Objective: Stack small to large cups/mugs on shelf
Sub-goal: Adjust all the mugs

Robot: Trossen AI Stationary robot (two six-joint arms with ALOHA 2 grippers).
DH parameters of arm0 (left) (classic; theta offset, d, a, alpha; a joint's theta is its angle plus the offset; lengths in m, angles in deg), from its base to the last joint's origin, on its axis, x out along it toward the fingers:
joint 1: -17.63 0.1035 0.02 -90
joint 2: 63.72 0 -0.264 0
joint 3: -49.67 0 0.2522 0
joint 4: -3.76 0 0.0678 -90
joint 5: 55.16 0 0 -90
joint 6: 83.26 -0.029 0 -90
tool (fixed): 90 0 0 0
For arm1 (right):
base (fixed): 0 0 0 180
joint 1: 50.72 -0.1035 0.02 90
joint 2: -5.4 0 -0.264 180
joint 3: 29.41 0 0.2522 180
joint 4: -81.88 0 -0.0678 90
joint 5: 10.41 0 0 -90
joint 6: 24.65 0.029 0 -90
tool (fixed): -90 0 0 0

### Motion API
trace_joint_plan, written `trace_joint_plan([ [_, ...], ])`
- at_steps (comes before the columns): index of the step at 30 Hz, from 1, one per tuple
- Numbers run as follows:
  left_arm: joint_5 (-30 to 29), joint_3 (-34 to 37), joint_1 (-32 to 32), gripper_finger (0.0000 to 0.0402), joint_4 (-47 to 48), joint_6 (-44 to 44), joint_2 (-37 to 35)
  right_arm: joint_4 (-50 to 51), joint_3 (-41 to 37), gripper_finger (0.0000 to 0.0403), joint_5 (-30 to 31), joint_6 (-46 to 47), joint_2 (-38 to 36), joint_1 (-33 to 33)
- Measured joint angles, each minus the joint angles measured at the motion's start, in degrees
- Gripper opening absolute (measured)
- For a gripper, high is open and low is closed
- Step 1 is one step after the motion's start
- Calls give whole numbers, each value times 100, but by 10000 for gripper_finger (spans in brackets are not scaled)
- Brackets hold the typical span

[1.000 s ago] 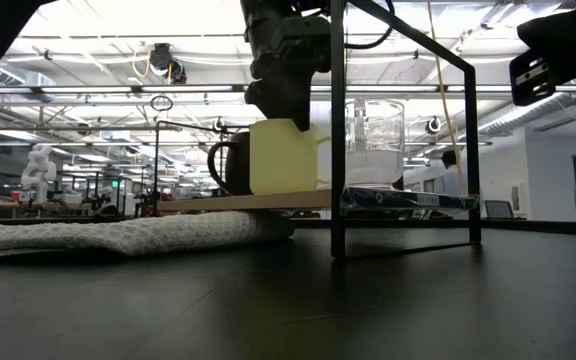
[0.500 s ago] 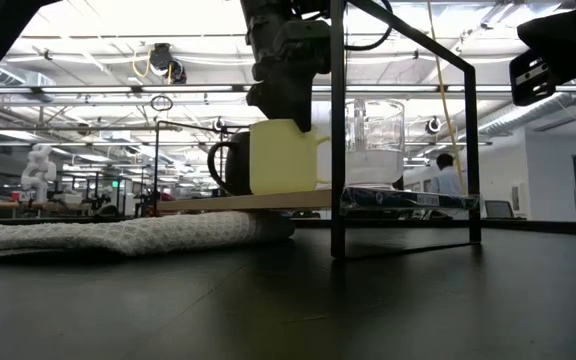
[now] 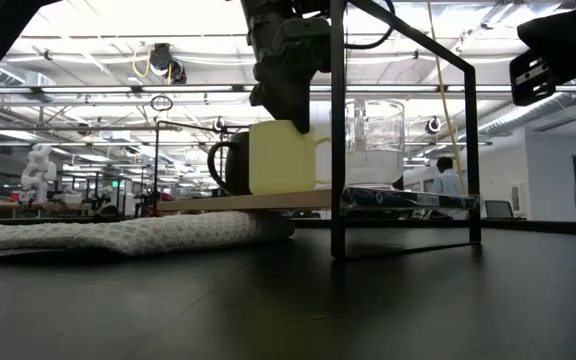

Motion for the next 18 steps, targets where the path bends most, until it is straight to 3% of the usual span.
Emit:
trace_joint_plan([
  [9,21,0,63,13,-51,-278,0,0,0,0,0,0,0,0],
  [18,26,0,0,7,167,-977,0,0,2,0,0,4,1,0],
])
